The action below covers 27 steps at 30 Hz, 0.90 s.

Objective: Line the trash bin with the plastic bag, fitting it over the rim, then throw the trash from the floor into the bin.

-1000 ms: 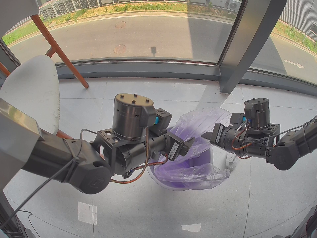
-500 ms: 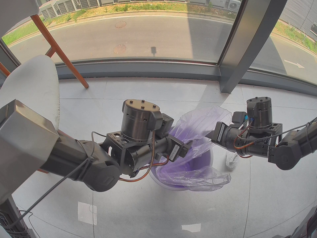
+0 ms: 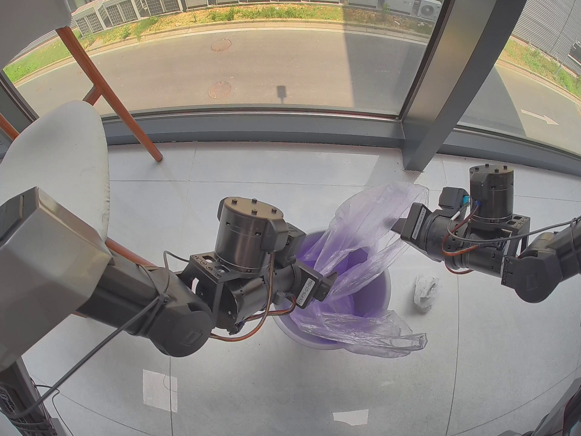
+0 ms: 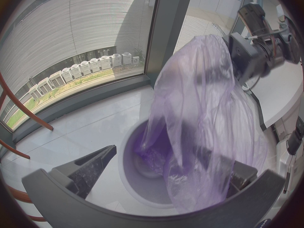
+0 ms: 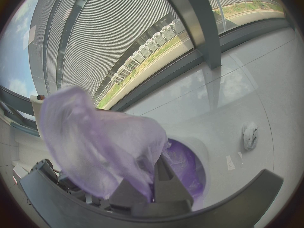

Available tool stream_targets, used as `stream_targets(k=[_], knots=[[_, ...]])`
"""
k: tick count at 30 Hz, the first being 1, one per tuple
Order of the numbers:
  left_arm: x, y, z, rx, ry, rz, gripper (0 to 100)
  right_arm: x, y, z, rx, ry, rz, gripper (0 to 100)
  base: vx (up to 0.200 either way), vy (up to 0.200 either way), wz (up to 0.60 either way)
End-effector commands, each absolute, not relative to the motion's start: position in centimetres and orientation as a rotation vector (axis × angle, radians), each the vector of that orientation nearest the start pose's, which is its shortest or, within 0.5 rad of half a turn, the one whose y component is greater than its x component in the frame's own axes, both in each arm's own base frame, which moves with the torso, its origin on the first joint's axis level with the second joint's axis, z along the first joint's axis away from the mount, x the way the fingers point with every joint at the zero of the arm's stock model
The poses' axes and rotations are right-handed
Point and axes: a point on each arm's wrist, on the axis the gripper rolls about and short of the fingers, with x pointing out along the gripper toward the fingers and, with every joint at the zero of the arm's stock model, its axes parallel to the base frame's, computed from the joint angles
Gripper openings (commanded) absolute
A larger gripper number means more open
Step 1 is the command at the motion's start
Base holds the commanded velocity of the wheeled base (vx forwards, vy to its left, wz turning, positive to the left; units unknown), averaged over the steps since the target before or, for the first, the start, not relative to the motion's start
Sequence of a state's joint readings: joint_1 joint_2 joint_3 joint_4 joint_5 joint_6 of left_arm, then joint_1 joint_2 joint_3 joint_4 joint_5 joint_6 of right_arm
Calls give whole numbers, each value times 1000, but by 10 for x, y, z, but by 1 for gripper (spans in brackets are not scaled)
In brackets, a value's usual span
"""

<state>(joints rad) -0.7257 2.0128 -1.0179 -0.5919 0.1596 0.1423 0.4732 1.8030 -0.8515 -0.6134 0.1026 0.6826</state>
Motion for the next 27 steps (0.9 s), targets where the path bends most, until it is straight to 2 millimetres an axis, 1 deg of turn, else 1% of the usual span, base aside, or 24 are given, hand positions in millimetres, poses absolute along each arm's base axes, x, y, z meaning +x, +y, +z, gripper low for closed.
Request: stream_targets(k=[1,5,14,22,23,27], knots=[[281,-244,122,322,349,-589,100,295,143,163,605,490,409,0,0,0,0],[276,-241,122,327,357,-591,100,296,139,164,607,483,403,0,0,0,0],[261,-229,105,367,429,-595,100,299,137,164,610,482,400,0,0,0,0],[261,-229,101,383,435,-602,100,297,137,163,608,488,401,0,0,0,0],[261,-230,101,388,435,-606,0,297,137,164,609,486,402,0,0,0,0],[259,-228,99,392,445,-609,0,297,137,161,597,493,402,0,0,0,0]])
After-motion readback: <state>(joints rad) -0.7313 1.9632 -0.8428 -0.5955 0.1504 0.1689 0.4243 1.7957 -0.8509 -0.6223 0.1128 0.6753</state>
